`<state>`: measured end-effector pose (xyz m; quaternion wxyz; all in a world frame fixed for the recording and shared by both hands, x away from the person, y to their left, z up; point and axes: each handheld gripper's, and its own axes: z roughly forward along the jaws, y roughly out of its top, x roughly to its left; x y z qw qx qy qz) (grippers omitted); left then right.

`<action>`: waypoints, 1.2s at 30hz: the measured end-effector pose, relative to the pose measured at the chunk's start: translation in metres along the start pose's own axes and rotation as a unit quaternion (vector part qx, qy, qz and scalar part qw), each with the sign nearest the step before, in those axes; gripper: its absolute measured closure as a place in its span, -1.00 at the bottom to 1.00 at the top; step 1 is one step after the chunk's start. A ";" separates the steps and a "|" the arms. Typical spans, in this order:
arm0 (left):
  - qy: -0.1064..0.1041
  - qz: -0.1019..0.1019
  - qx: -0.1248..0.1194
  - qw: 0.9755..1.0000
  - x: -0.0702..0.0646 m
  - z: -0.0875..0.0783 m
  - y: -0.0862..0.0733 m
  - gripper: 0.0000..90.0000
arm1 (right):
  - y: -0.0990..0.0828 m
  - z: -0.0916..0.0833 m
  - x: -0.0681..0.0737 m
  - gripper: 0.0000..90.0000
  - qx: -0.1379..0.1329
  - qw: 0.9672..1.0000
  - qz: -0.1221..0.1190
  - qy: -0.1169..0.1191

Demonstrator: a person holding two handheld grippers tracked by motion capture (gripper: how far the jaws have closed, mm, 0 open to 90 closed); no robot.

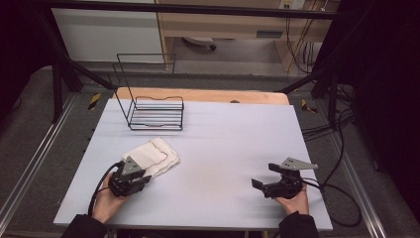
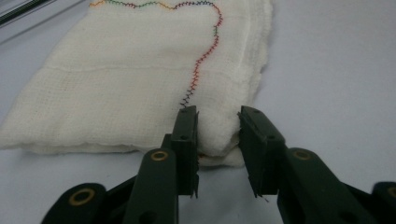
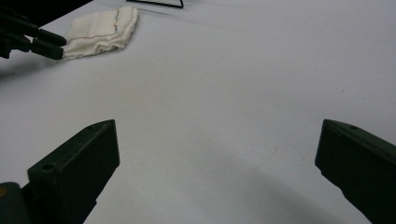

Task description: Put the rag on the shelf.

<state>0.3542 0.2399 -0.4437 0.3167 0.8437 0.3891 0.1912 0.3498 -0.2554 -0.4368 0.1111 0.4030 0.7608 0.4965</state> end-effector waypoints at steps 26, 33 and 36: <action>-0.027 -0.016 -0.008 0.999 0.001 -0.001 -0.002 0.68 | 0.000 0.000 0.000 -0.99 0.000 1.000 0.001 0.000; -0.014 -0.018 -0.005 1.000 -0.007 -0.001 -0.002 0.57 | 0.000 -0.001 0.000 -0.99 -0.001 1.000 0.002 0.000; -0.014 -0.019 -0.007 1.000 -0.007 -0.001 -0.003 0.56 | 0.000 -0.001 0.000 -0.99 -0.002 1.000 0.002 0.000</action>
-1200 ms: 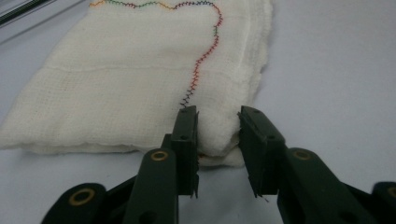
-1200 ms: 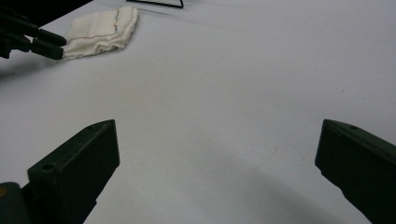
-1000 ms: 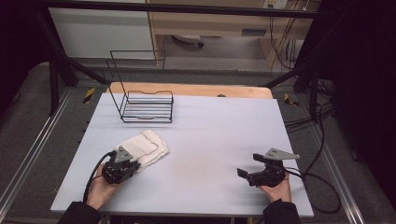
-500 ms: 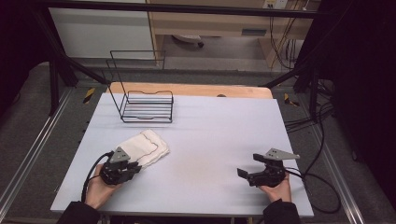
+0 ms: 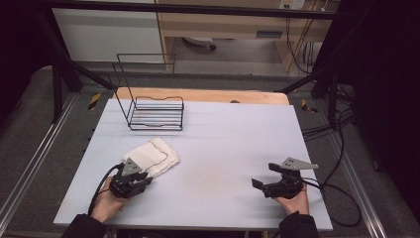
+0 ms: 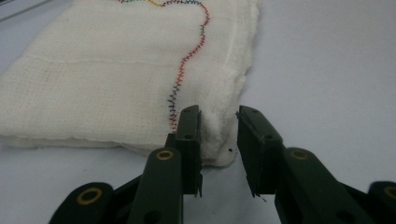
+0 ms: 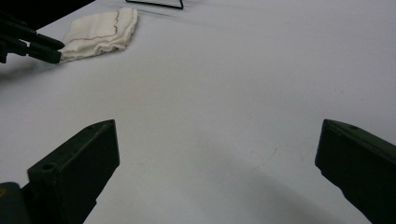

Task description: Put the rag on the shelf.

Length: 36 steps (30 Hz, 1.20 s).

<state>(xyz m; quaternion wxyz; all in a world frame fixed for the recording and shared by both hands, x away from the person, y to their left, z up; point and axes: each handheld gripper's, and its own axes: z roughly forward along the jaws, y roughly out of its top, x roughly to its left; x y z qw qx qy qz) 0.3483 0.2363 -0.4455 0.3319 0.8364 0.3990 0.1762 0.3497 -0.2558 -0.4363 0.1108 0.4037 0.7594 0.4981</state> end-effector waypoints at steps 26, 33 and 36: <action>-0.012 0.004 -0.008 1.000 -0.019 -0.005 0.008 0.96 | 0.000 0.001 0.000 -0.99 0.001 1.000 0.002 0.004; -0.030 -0.003 -0.014 0.999 -0.023 -0.004 0.010 0.95 | 0.000 0.004 0.002 -0.99 0.006 1.000 0.001 0.007; -0.035 -0.006 -0.016 0.999 -0.022 -0.003 0.010 0.93 | 0.000 0.006 0.002 -0.99 0.007 1.000 -0.001 0.008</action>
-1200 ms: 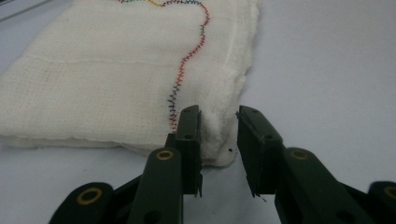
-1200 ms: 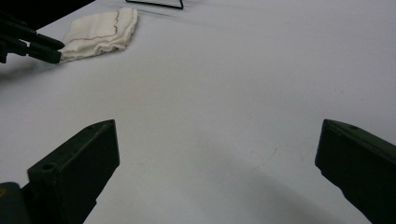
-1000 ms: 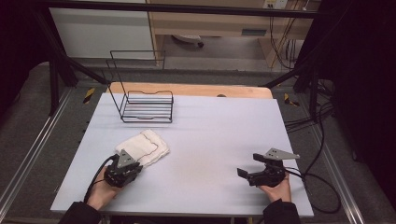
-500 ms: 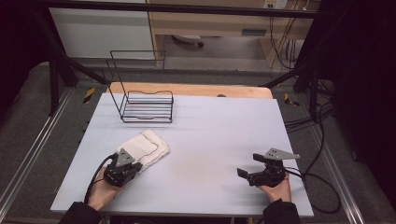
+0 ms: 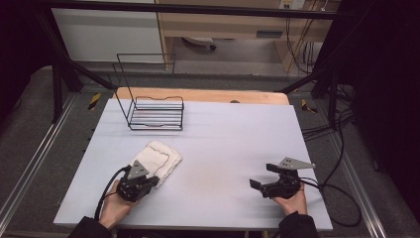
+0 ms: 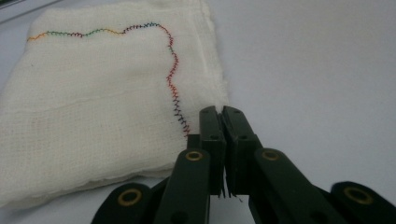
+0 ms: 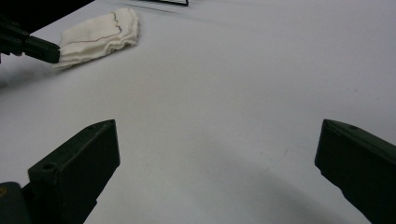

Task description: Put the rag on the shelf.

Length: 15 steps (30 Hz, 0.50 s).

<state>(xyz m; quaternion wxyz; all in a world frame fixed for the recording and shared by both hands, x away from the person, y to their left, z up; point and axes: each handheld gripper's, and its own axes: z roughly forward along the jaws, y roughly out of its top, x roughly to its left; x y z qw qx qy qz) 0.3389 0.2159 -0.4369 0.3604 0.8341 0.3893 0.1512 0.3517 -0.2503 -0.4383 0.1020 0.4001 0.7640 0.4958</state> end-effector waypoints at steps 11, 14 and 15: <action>0.000 -0.070 -0.015 0.997 0.062 -0.024 0.004 0.10 | 0.001 0.002 0.003 -0.99 0.004 1.000 -0.005 0.001; 0.016 -0.108 -0.016 0.994 0.086 -0.026 -0.004 0.11 | 0.001 0.003 0.003 -0.99 0.006 1.000 -0.005 0.002; 0.023 -0.109 -0.016 0.994 0.092 -0.026 -0.006 0.11 | 0.001 0.003 0.003 -0.99 0.006 1.000 -0.005 0.002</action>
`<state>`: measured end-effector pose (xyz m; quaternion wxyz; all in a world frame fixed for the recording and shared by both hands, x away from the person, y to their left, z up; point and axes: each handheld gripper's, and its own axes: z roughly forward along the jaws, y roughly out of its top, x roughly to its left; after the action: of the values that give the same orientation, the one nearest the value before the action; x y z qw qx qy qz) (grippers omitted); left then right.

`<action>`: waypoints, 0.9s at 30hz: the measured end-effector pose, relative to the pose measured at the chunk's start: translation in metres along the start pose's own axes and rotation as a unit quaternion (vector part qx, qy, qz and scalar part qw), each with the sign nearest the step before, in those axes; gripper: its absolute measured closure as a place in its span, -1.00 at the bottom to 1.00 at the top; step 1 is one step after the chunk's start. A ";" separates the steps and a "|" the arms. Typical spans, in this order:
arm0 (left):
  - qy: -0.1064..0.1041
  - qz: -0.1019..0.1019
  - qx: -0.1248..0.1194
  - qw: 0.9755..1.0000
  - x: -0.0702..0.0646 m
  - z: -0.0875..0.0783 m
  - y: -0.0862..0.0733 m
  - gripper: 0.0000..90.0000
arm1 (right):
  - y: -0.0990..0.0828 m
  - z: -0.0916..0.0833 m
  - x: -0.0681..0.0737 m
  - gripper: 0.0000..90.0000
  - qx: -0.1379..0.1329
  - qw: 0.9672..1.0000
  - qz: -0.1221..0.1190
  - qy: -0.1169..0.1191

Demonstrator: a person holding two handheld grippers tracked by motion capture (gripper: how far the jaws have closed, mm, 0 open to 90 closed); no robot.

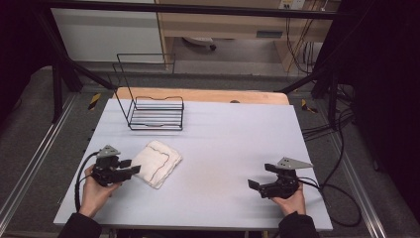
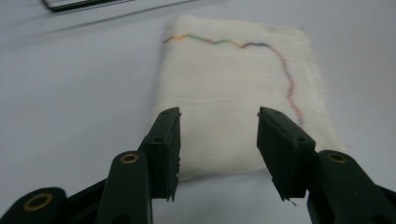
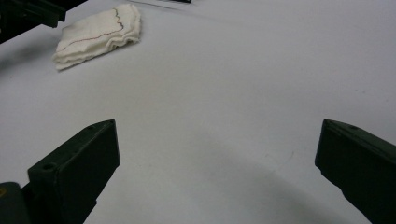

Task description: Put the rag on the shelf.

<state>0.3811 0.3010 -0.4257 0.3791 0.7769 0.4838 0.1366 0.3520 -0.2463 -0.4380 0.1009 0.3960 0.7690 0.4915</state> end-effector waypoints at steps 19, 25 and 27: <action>0.015 0.018 0.041 0.999 0.009 0.010 -0.007 0.70 | 0.003 0.007 0.006 -0.99 0.008 1.000 -0.006 0.004; 0.017 -0.007 0.040 0.999 0.003 0.004 -0.008 0.88 | 0.006 0.014 0.013 -0.99 0.011 1.000 -0.009 0.007; 0.015 -0.006 0.039 0.999 0.000 0.000 -0.010 0.89 | 0.009 0.020 0.017 -0.99 0.014 1.000 -0.010 0.010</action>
<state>0.3740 0.3033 -0.4331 0.3419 0.7863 0.4987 0.1267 0.3556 -0.2193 -0.4365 0.0922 0.3847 0.7806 0.4840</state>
